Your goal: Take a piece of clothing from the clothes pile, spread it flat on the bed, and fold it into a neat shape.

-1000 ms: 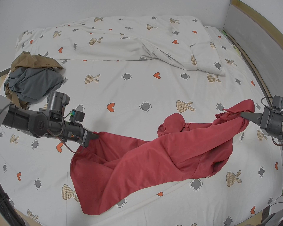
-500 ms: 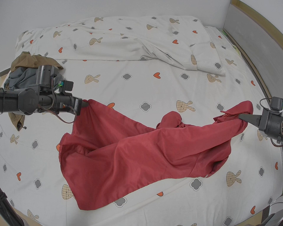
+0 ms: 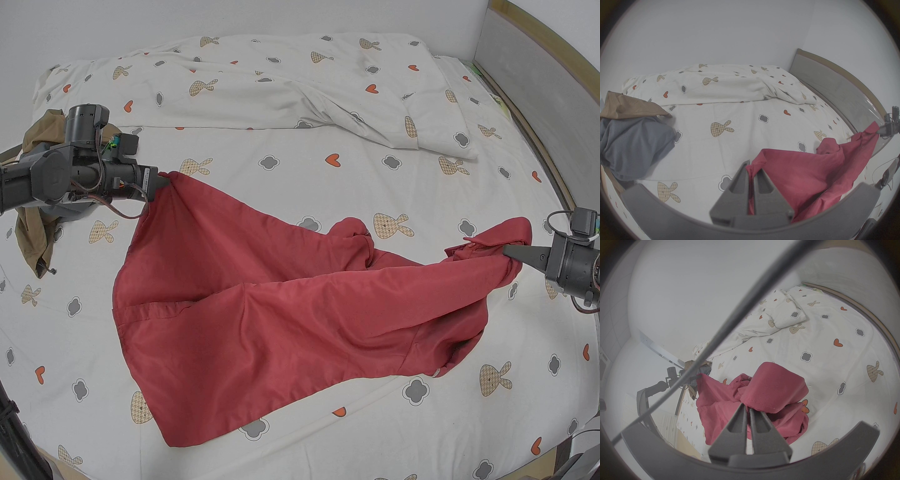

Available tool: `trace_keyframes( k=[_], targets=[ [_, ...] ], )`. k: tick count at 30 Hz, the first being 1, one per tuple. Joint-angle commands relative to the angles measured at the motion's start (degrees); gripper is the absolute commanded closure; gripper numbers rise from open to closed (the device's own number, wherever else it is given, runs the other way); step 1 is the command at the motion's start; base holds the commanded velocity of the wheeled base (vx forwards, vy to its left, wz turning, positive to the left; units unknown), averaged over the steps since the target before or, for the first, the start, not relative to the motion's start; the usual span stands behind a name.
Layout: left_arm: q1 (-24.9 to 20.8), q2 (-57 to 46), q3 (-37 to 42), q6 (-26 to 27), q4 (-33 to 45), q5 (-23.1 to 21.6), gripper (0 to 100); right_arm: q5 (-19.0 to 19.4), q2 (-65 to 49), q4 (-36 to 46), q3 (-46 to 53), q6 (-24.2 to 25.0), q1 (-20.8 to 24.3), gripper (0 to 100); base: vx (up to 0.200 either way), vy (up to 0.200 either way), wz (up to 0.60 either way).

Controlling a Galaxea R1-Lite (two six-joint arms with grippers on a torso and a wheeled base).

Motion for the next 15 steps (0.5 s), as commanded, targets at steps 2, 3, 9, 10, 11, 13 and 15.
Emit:
trace_keyframes(
  k=[2,3,9,10,11,13,15],
  targets=[
    [0.3,3.2,-6.3,-0.4,2.5,0.0,100,0.0,1.1,-0.2,0.5,-0.1,0.3,100,0.000,0.000,0.00],
    [0.3,3.7,-7.4,-0.6,3.0,0.0,100,0.0,1.3,-0.2,0.6,-0.1,0.5,100,0.000,0.000,0.00],
    [0.2,6.5,-14.9,-2.3,8.5,2.2,100,-0.1,2.7,-0.2,0.6,-0.1,0.6,100,0.000,0.000,0.00],
    [0.1,6.7,-16.1,-2.7,9.8,2.3,100,0.0,2.8,-0.2,0.6,-0.1,0.6,100,0.000,0.000,0.00],
    [0.1,6.7,-16.1,-2.7,9.8,2.3,100,0.0,2.8,-0.2,0.6,-0.1,0.6,100,0.000,0.000,0.00],
    [0.1,7.1,-16.7,-2.6,10.4,2.3,0,0.0,2.9,-0.2,0.6,-0.2,0.7,100,0.000,0.000,0.00],
    [0.1,7.2,-16.7,-2.3,10.3,2.3,0,0.0,3.2,-0.2,0.7,-0.2,0.7,100,0.000,0.000,0.00]
  ],
)
